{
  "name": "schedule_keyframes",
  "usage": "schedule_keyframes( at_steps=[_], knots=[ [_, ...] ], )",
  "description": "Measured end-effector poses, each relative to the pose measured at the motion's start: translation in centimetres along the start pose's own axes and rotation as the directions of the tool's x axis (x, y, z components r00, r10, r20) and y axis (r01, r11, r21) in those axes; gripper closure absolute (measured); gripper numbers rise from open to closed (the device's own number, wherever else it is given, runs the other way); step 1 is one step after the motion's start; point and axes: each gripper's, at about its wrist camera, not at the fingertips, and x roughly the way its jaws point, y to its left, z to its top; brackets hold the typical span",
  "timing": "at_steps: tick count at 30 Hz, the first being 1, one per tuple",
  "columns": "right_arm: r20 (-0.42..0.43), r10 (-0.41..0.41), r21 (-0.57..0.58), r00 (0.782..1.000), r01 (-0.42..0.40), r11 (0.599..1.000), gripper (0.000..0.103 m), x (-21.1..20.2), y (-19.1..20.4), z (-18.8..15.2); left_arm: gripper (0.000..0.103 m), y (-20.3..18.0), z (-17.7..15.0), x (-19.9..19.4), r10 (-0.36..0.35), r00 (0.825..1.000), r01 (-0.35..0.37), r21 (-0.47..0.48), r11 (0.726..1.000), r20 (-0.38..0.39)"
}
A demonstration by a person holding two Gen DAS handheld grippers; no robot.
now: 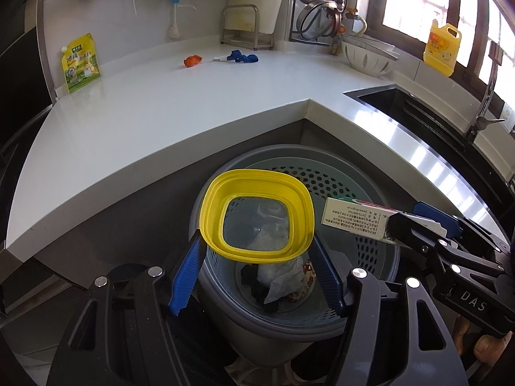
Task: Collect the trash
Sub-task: 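Carry the carton and yellow lid over the grey bin with both tools, then open both tools to drop the lid and carton into the bin, then move both open tools back to the orange toy and blue cloth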
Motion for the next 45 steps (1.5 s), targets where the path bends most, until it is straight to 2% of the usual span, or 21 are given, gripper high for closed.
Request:
schedule_keyframes(
  at_steps=[29,31,33,36,45],
  knots=[
    [-0.075,-0.008,0.037,0.997,0.011,0.999,0.046,4.9,-0.8,-1.2,0.038,1.9,-0.4,5.0,-0.011,0.996,0.007,-0.049,0.999,-0.091],
    [-0.073,-0.006,0.050,0.997,0.010,0.999,0.045,4.9,-1.0,-1.2,0.034,2.0,-0.5,5.1,-0.010,0.995,0.004,-0.058,0.998,-0.095],
    [-0.072,0.011,0.061,0.997,-0.007,0.998,0.042,5.0,-1.2,-1.2,0.024,2.3,-0.5,5.2,-0.009,0.995,0.002,-0.072,0.997,-0.095],
    [-0.069,0.009,0.060,0.998,-0.005,0.998,0.039,5.0,-1.2,-1.1,0.023,2.6,-0.5,5.2,-0.013,0.995,0.005,-0.084,0.996,-0.099],
    [-0.057,0.018,0.066,0.998,-0.014,0.998,0.038,4.4,-1.1,-1.2,0.023,2.9,-0.7,4.6,-0.005,0.996,-0.004,-0.092,0.996,-0.091]
  ],
)
